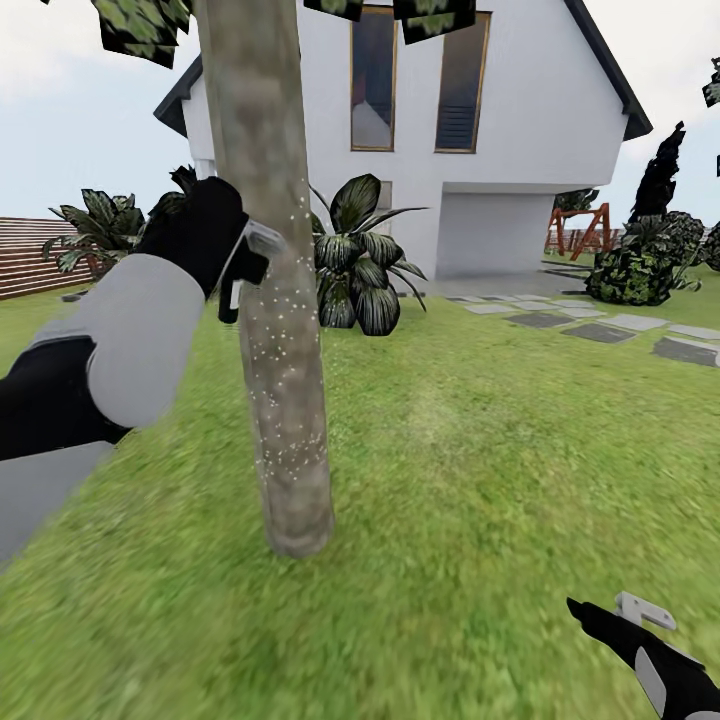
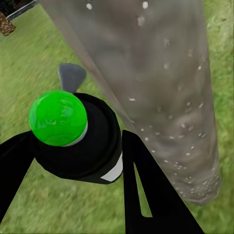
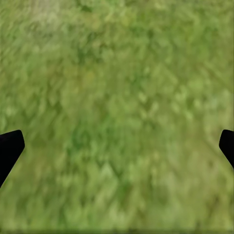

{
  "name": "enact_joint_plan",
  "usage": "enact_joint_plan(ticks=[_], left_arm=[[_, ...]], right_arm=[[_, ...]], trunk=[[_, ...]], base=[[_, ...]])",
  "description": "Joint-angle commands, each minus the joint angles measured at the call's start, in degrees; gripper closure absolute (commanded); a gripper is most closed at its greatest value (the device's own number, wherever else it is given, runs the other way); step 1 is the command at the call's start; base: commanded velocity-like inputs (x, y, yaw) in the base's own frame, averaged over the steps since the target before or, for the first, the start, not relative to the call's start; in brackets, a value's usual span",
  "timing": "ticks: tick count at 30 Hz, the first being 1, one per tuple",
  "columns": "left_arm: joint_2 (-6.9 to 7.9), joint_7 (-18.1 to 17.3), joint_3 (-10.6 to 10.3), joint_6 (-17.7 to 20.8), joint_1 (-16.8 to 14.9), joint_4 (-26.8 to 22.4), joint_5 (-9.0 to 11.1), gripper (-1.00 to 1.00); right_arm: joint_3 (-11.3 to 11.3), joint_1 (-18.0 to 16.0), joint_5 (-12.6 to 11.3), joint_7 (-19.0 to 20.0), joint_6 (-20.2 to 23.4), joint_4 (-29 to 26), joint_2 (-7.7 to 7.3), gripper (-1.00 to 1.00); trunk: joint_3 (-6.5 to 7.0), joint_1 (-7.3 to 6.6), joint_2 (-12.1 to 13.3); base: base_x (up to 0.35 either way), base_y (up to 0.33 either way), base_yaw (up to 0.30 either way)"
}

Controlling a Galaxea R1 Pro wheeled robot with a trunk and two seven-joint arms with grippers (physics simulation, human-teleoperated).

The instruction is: In the garden, pick up the pesticide atomizer on the floor and spray pesticide onto both trees until each tree trunk is fully covered.

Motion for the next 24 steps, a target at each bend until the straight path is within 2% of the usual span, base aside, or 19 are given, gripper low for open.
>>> enact_joint_plan(ticks=[1,3,10,19,24], left_arm=[[0.0,0.0,0.0,0.0,-0.7,0.6,0.0,1.0],[-0.01,0.0,0.0,0.0,-1.5,1.2,0.0,1.0],[0.07,0.0,0.1,0.0,-7.8,5.5,0.0,1.0],[0.13,0.0,0.1,0.0,-11.1,5.6,0.0,1.0],[0.16,0.0,0.2,0.0,-11.7,5.6,0.0,1.0]], right_arm=[[0.0,0.0,0.0,0.0,0.0,0.0,0.0,-1.0],[0.0,0.0,0.0,0.0,0.0,0.0,0.0,-1.0],[0.0,0.0,0.0,0.0,0.0,0.0,0.0,-1.0],[0.1,0.0,0.0,0.0,0.0,0.0,0.0,-1.0],[0.1,0.0,0.0,0.0,0.0,0.0,0.0,-1.0]], trunk=[[-0.01,0.0,0.0],[-0.01,0.0,0.0],[-0.01,0.0,0.0],[-0.01,0.0,0.0],[-0.01,0.0,0.0]], base=[[0.0,0.0,0.0],[0.0,0.0,0.0],[0.0,0.0,0.0],[0.0,0.0,0.0],[0.0,0.0,0.0]])
